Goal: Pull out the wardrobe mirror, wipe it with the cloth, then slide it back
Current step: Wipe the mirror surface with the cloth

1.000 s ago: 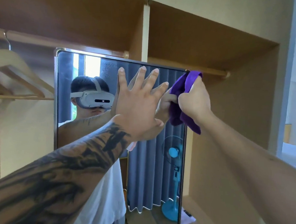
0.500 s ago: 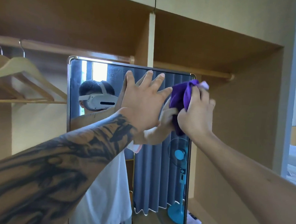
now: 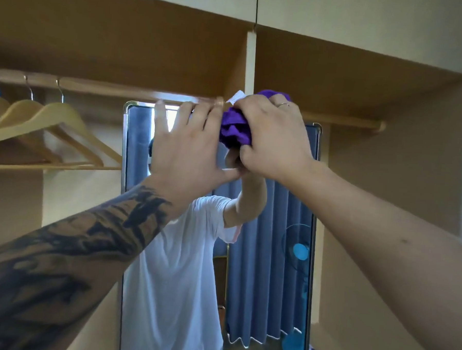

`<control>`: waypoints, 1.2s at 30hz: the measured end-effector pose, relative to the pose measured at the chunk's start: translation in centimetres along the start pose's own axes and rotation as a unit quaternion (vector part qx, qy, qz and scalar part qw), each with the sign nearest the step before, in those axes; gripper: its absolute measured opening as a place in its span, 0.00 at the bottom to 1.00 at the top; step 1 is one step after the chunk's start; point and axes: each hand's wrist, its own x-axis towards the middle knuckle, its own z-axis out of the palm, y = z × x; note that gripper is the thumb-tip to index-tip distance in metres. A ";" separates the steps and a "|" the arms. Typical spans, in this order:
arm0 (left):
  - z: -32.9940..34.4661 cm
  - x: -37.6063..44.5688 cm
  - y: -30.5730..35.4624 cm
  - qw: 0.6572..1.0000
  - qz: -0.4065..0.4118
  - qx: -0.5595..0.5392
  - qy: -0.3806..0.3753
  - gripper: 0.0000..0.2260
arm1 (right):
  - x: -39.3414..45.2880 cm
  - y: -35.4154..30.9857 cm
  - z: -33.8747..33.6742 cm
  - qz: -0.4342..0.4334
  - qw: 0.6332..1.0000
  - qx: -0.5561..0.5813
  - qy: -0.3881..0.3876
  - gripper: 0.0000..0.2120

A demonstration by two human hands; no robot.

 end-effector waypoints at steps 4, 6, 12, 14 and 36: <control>0.3 -0.1 -0.1 1.000 0.000 0.013 0.005 0.56 | -0.5 3.2 -0.3 0.063 0.997 0.021 -0.034 0.23; 0.2 -0.1 0.0 1.000 -0.004 0.015 0.008 0.56 | -1.0 5.0 -0.5 0.090 0.994 0.016 -0.052 0.21; -0.5 0.0 0.5 1.000 -0.010 0.016 -0.009 0.55 | -1.3 6.6 -0.6 0.154 0.986 0.001 -0.070 0.17; -0.7 0.1 0.7 1.000 -0.014 0.015 -0.019 0.56 | -0.5 5.1 -0.5 0.175 0.982 -0.022 -0.069 0.17; -0.5 0.1 0.7 1.000 -0.022 0.010 -0.005 0.55 | -1.2 4.1 -0.6 0.214 0.966 -0.088 -0.116 0.21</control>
